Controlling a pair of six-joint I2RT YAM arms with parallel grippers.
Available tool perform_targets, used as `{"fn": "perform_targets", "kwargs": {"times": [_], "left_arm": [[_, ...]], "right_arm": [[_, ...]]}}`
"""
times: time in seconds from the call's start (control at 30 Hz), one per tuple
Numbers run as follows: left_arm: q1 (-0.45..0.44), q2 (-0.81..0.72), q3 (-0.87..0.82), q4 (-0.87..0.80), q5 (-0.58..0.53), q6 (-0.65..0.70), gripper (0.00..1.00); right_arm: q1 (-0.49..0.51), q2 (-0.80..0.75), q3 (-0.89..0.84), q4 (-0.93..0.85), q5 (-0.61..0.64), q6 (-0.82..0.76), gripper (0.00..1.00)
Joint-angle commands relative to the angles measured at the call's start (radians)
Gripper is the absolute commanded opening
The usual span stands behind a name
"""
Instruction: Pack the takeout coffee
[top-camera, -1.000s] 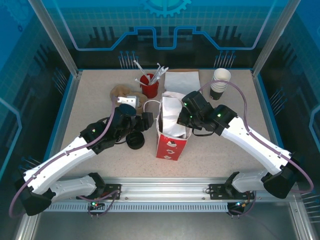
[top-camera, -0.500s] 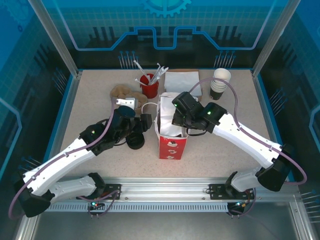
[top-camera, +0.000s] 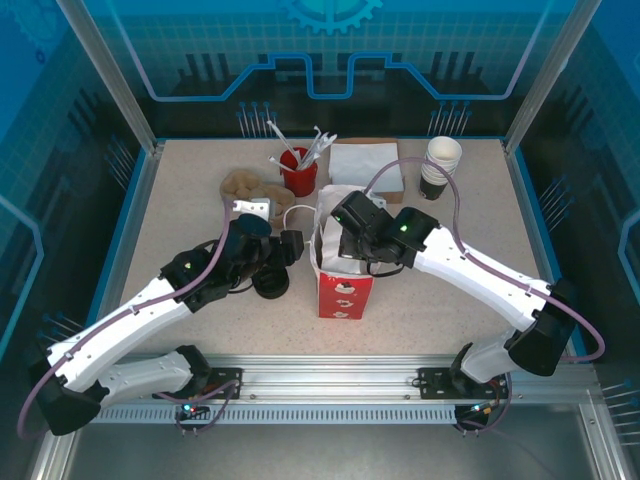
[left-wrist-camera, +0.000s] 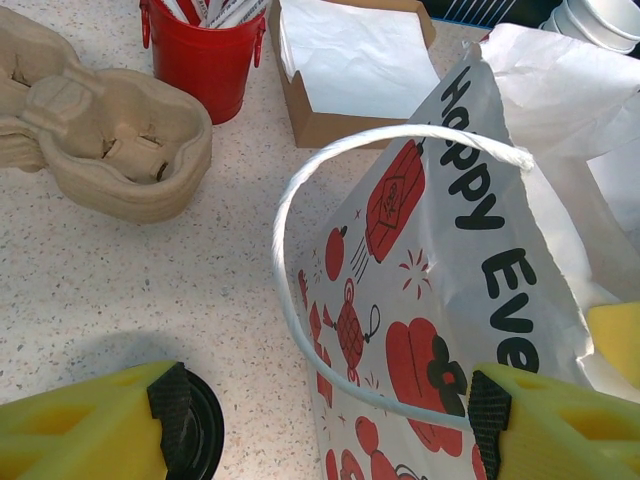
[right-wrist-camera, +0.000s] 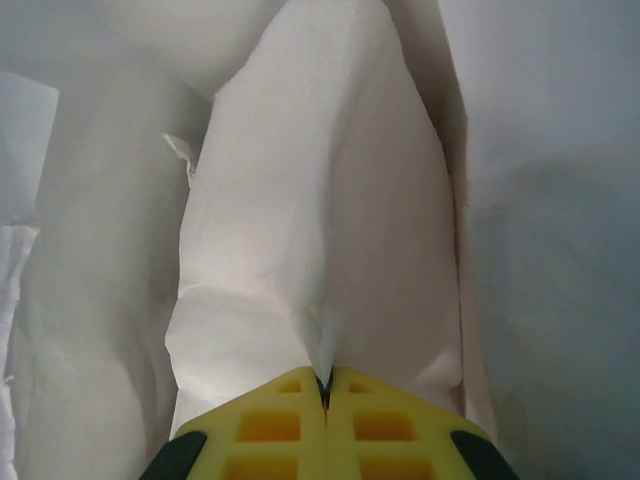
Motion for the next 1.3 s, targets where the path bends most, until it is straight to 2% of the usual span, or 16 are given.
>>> {"fn": "perform_targets", "kwargs": {"times": [0.0,0.17,0.23,0.33,0.5,0.9,1.03,1.1,1.27], "left_arm": [[0.011,-0.013,-0.014,0.014,0.008,-0.01,0.76],[0.015,-0.021,-0.013,0.009,0.006,-0.007,0.76],[0.015,-0.026,-0.01,0.008,0.005,-0.004,0.76],[0.017,-0.034,0.001,-0.003,0.003,0.005,0.76],[0.028,-0.056,0.033,-0.035,-0.005,0.027,0.77],[0.102,-0.104,0.112,-0.1,-0.019,0.074,0.78],[0.141,-0.122,0.119,-0.118,-0.029,0.111,0.79],[0.169,-0.139,0.108,-0.124,-0.019,0.142,0.79],[0.26,-0.209,0.051,-0.137,-0.038,0.185,0.8]], "right_arm": [[0.015,-0.005,0.042,0.009,0.013,-0.016,0.0],[0.015,-0.003,0.084,0.01,-0.004,-0.034,0.01],[0.015,-0.005,0.1,0.011,-0.016,-0.038,0.08],[0.015,-0.01,0.133,0.002,-0.038,-0.045,0.28],[0.018,-0.019,0.217,-0.058,0.0,-0.084,0.38],[-0.001,-0.123,0.281,-0.038,0.061,-0.286,0.41],[-0.043,-0.185,0.258,-0.045,0.123,-0.341,0.42],[-0.072,-0.229,0.229,-0.052,0.169,-0.365,0.47],[-0.19,-0.39,0.071,0.005,0.241,-0.439,0.52]]}}
